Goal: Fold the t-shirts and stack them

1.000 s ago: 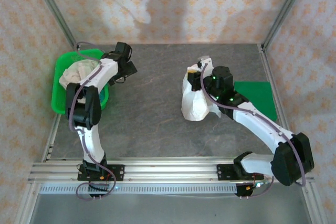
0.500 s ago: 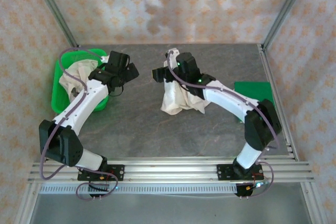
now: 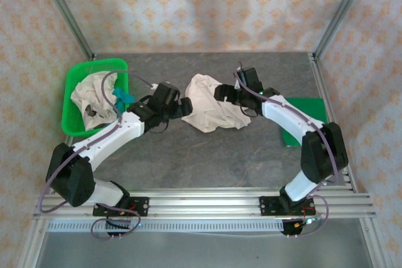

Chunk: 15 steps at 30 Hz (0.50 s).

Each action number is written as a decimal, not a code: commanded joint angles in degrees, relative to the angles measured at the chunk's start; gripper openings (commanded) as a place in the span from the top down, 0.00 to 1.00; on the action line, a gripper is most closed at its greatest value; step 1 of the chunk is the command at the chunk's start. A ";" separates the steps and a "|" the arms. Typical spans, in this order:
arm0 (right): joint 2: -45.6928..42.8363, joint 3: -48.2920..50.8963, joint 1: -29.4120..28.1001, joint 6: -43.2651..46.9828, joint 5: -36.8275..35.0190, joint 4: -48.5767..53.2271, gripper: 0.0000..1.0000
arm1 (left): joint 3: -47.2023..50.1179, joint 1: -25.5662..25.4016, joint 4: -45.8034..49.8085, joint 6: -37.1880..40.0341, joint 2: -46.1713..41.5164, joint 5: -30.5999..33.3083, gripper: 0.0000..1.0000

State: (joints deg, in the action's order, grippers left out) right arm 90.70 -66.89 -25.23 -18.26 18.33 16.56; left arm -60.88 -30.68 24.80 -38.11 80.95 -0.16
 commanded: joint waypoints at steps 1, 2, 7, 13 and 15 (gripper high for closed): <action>-3.38 3.48 1.29 -2.68 0.08 -0.65 0.14 | -0.95 -0.73 -3.95 0.01 3.31 0.24 0.00; -3.44 4.40 1.41 -2.30 -0.65 -0.80 0.15 | -1.90 -0.86 -3.79 -0.17 5.27 0.25 0.00; -0.91 4.62 1.36 0.45 -0.86 -0.40 0.22 | -7.31 -0.96 -3.95 -0.18 13.95 1.03 0.00; 4.04 2.11 1.40 1.98 -1.37 -0.03 0.37 | -16.33 -0.72 -1.07 -0.33 25.04 1.90 0.07; 5.79 1.07 1.50 2.24 -1.45 -0.22 0.42 | -17.08 -0.30 -1.29 -1.36 27.21 2.27 0.13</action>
State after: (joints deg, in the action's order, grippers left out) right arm 94.61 -63.02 -23.94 -17.19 17.96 16.51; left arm -75.90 -31.51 22.15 -38.28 106.50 -0.23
